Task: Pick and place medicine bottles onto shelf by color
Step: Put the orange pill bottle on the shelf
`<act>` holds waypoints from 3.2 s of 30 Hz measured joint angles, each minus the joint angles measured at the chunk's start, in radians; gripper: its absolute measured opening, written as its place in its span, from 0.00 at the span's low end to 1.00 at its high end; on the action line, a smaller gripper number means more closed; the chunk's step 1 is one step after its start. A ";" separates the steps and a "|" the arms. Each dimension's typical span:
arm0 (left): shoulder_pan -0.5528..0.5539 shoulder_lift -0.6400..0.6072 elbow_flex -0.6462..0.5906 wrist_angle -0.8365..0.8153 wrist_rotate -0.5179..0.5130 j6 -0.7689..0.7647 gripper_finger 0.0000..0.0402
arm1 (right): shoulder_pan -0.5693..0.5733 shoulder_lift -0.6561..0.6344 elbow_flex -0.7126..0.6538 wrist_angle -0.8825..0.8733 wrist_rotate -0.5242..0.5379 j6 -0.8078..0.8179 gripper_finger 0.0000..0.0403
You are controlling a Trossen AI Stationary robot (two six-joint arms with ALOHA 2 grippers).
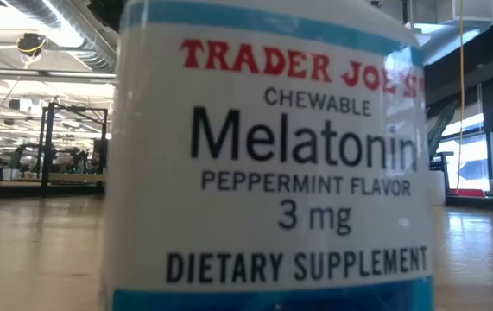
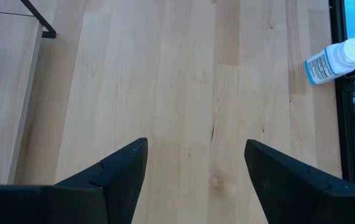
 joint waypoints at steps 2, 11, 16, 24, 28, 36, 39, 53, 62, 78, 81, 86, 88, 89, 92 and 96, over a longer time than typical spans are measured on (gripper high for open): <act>0.000 0.000 0.000 0.000 0.000 0.000 0.66 | 0.013 0.019 0.000 0.000 -0.032 0.000 0.87; 0.000 0.000 0.000 0.000 0.000 0.000 0.66 | 0.041 0.105 0.000 -0.039 -0.075 -0.001 0.87; 0.000 0.000 0.000 0.000 0.000 0.000 0.66 | 0.059 0.131 0.000 -0.048 -0.091 -0.003 0.87; 0.000 0.000 0.000 0.000 0.000 0.000 0.66 | 0.080 0.168 0.000 -0.050 -0.090 -0.004 0.87; 0.000 0.000 0.000 0.000 0.000 0.000 0.66 | 0.085 0.192 0.000 -0.050 -0.091 -0.005 0.86; 0.000 0.000 0.000 0.000 0.000 0.000 0.66 | 0.087 0.215 0.000 -0.049 -0.083 -0.007 0.78; 0.000 0.000 0.000 0.000 0.000 0.000 0.66 | 0.087 0.216 0.000 -0.049 -0.071 -0.006 0.77; 0.000 0.000 0.000 0.000 0.000 0.000 0.66 | 0.087 0.216 0.000 -0.047 -0.050 -0.005 0.77; 0.000 0.000 0.000 0.000 0.000 0.000 0.66 | 0.087 0.216 0.000 -0.047 -0.040 -0.008 0.77; 0.000 0.000 0.000 0.000 0.000 0.000 0.66 | 0.087 0.216 0.000 -0.045 -0.026 -0.007 0.62; 0.000 0.000 0.000 0.001 0.000 0.001 0.66 | 0.087 0.216 0.000 -0.045 -0.026 -0.007 0.52; 0.000 0.000 0.000 0.047 0.004 0.001 0.66 | 0.078 0.216 0.000 -0.045 -0.027 -0.005 0.50; 0.000 0.000 -0.001 0.089 0.020 0.001 0.66 | 0.069 0.216 0.000 -0.045 -0.028 -0.005 0.51; 0.000 0.000 -0.001 0.111 0.035 0.002 0.66 | 0.063 0.216 0.000 -0.045 -0.027 -0.004 0.52; 0.000 0.000 -0.001 0.163 0.093 0.028 0.66 | 0.045 0.216 0.000 -0.046 -0.025 -0.005 0.55; 0.000 0.000 -0.001 0.202 0.142 0.078 0.66 | 0.025 0.215 0.000 -0.047 -0.012 -0.012 0.53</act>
